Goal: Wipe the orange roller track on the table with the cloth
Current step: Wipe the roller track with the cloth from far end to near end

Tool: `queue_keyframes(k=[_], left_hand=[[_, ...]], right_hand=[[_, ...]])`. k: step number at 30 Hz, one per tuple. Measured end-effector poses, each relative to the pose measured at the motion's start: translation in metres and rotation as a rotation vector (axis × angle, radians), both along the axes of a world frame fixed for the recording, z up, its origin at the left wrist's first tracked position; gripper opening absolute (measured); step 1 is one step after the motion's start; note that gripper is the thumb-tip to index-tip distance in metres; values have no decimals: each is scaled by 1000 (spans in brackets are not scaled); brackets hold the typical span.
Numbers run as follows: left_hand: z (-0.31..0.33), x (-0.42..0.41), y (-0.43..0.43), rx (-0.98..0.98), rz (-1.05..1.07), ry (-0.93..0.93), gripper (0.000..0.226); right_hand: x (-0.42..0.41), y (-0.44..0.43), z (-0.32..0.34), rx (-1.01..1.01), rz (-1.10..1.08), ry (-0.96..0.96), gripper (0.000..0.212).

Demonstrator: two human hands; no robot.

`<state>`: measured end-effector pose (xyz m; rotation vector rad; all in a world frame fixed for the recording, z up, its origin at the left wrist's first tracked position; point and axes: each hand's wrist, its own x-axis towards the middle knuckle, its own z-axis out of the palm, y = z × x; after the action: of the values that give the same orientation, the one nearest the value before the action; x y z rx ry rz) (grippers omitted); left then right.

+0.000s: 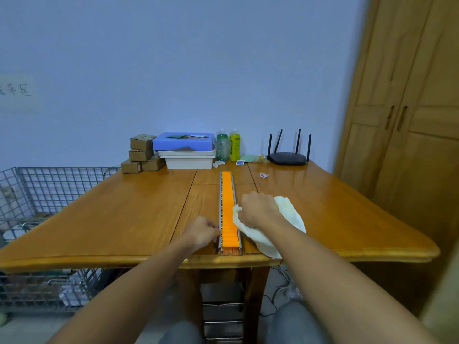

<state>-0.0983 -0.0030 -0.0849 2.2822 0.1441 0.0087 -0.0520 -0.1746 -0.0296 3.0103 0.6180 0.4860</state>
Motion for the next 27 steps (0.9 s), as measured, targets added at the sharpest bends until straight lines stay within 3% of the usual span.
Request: queue_keyframes(k=[6,12,18,27], left_hand=[[1,-20,-2,-15,-17,6,19],[-2,-36,-5,18,-4,-14,24],[-10,-35,-5,-52,22,-56,13],[-11,-38,-9,-31,26,-67,13]], right_hand=[[-24,24,12,14,71,-46,30],[-45,38,-13,-70,86,2,23],[-52,12,-14,-142,63,-66,17],[-61,-18,-25,-191,13,-14,7]])
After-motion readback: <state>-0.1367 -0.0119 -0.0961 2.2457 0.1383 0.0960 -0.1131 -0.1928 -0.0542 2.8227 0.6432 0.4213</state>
